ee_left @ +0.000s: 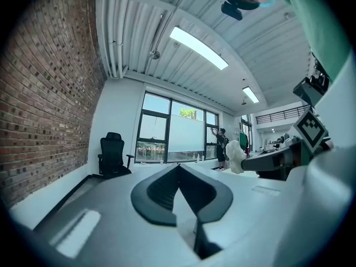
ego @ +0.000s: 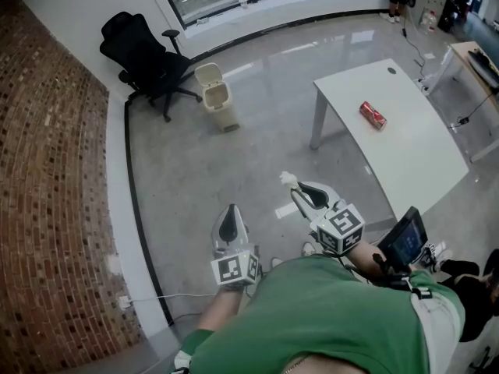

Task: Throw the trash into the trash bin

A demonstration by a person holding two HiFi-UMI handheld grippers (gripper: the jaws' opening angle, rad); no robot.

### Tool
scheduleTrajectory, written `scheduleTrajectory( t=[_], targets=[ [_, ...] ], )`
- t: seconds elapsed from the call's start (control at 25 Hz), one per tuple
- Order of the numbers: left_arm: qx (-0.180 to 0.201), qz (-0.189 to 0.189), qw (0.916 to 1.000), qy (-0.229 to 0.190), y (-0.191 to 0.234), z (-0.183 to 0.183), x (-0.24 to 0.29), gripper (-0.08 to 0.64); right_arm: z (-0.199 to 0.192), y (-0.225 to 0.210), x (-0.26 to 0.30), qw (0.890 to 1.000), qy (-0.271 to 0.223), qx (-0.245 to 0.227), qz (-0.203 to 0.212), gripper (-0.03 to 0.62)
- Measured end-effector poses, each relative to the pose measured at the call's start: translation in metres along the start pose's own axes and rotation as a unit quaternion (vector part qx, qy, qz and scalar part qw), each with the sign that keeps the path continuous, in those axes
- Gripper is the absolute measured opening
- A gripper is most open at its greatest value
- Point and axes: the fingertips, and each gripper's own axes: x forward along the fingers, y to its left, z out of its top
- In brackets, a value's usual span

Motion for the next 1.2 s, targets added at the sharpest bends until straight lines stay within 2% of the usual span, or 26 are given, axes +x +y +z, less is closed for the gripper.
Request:
scheduleTrajectory(
  t=[0.56, 0.84, 1.08, 1.2],
  targets=[
    [0.003, 0.000, 0.9999, 0.012, -0.025, -0.007, 0.015, 0.008, 0.002, -0.023, -0.011, 1.000, 0.000, 0.001, 0.008, 0.072],
    [0.013, 0.031, 0.9994, 0.009, -0.037, -0.005, 0.017, 0.008, 0.001, -0.033, -0.012, 0.999, 0.001, 0.002, 0.043, 0.072],
    [0.016, 0.064, 0.9977, 0.013, -0.027, -0.013, 0.012, 0.008, -0.008, -0.035, 0.005, 0.998, 0.007, 0.008, 0.064, 0.072],
    [0.012, 0.068, 0.9975, 0.016, -0.020, -0.017, 0.020, 0.008, -0.008, -0.037, 0.014, 0.998, 0.009, 0.012, 0.065, 0.072]
  ],
)
